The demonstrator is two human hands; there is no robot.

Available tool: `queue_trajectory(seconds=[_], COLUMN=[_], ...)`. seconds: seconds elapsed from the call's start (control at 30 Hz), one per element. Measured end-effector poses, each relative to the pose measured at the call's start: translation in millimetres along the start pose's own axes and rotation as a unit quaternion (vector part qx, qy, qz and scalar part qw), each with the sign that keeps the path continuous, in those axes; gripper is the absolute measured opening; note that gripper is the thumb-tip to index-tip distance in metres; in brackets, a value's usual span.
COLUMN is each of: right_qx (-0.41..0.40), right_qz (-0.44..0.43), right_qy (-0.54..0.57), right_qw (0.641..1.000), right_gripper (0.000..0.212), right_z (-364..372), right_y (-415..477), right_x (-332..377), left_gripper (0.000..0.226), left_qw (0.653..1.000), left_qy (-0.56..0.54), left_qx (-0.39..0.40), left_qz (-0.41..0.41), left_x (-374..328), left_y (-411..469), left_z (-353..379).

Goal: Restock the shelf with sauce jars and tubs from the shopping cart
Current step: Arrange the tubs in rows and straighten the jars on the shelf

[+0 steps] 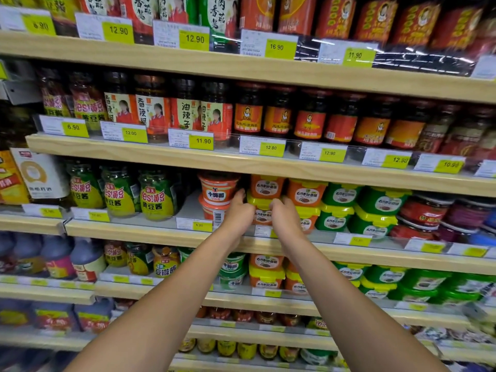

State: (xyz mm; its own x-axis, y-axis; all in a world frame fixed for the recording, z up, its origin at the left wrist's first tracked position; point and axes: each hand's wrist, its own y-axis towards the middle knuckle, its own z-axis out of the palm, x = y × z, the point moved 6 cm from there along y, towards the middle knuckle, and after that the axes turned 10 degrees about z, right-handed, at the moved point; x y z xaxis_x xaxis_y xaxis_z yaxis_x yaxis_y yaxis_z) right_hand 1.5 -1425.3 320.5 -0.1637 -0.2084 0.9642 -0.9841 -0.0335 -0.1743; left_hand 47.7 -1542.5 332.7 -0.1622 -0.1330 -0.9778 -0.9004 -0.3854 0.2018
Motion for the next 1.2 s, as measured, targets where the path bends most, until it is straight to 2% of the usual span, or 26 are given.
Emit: queue_trajectory(seconds=[0.13, 0.23, 0.4, 0.57, 0.7, 0.8, 0.9, 1.1, 1.2], right_qx=[-0.017, -0.02, -0.005, 0.026, 0.036, 0.043, 0.045, 0.068, 0.079], right_qz=[-0.033, -0.036, 0.006, 0.012, -0.004, 0.004, 0.025, 0.026, 0.019], right_qy=[-0.009, -0.006, 0.027, 0.092, 0.099, 0.123, 0.157, 0.166, 0.163], right_qw=[0.999, 0.999, 1.0, 0.995, 0.994, 0.991, 0.986, 0.983, 0.983], right_gripper=[0.056, 0.061, 0.074, 0.063, 0.061, 0.05, 0.054, 0.048, 0.035], right_z=[0.5, 7.7, 17.2, 18.0, 14.8, 17.0, 19.1, 17.1, 16.4], right_y=[1.7, 2.5, 12.5, 18.3, 17.5, 18.4, 23.7, 19.4, 16.2], right_x=[9.4, 15.1, 8.7, -3.9, -0.4, 5.6, 2.8, 2.1, 3.1], left_gripper=[0.066, 0.059, 0.064, 0.066, 0.065, 0.066, 0.065, 0.067, 0.067], left_qw=[1.0, 1.0, 0.998, 0.998, 0.997, 0.997, 0.997, 0.997, 0.997], left_qy=[0.006, -0.028, -0.063, -0.068, -0.077, -0.075, -0.076, -0.073, -0.082], left_qx=[0.001, -0.002, -0.002, 0.005, 0.006, 0.003, 0.0, 0.009, 0.004], left_qz=[0.004, 0.002, -0.006, -0.011, -0.012, -0.013, -0.015, -0.019, -0.015], left_x=[2.1, -0.1, -1.6, 1.8, 3.9, 4.5, 4.4, 1.5, -2.8], left_y=[9.6, 13.5, 17.2, 23.0, 24.2, 24.1, 23.6, 19.0, 13.1], left_z=[1.7, 5.0, 6.9, 1.3, 2.5, 4.6, 4.3, 4.6, 4.9])
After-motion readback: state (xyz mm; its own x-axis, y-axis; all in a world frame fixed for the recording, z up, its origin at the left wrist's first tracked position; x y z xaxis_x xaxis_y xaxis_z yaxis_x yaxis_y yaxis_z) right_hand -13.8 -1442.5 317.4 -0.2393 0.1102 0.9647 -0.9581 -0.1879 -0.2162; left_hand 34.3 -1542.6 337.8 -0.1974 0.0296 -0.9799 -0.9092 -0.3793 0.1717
